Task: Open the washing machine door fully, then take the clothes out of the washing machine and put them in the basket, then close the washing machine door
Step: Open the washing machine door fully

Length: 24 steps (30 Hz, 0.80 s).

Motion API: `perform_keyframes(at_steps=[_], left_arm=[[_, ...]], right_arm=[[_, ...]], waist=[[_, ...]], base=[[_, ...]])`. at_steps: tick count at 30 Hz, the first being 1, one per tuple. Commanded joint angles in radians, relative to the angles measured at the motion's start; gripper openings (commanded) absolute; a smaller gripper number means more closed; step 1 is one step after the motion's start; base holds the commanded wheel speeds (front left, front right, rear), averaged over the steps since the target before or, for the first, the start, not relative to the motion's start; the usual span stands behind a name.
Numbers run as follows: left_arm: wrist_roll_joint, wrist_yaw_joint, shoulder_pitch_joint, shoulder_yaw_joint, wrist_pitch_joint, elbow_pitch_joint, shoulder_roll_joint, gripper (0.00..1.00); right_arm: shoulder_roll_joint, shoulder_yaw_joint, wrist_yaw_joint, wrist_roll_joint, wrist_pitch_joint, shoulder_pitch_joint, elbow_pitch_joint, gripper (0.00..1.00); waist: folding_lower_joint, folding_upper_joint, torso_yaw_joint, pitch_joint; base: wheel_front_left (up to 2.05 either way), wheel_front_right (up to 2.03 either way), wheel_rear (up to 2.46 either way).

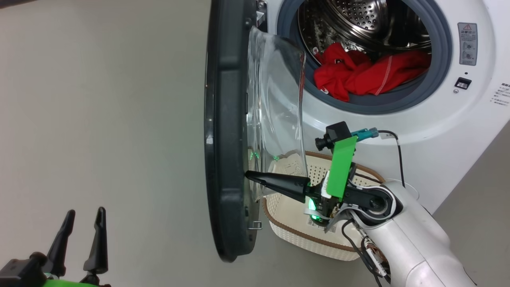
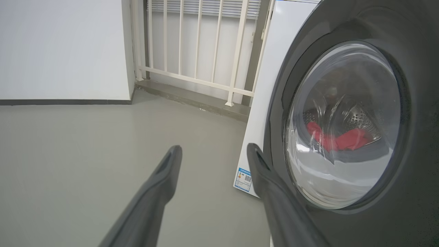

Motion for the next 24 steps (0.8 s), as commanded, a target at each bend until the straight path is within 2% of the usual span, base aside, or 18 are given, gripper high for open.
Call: perform_keyframes(at_steps=[1, 24], left_arm=[[0.008, -0.003, -0.032, 0.033, -0.008, -0.018, 0.022, 1.0], [0.002, -0.003, -0.052, 0.021, -0.008, -0.013, 0.02, 1.0]], right_arm=[[0.031, 0.027, 0.002, 0.021, -0.01, -0.044, -0.027, 0.0], [0.032, 0.221, 0.002, 0.171, -0.123, -0.144, 0.015, 0.0]], waist=[[0.0, 0.0, 0.006, 0.0], [0.0, 0.0, 0.025, 0.016]], base=[[0.0, 0.0, 0.0], [0.0, 0.0, 0.0]])
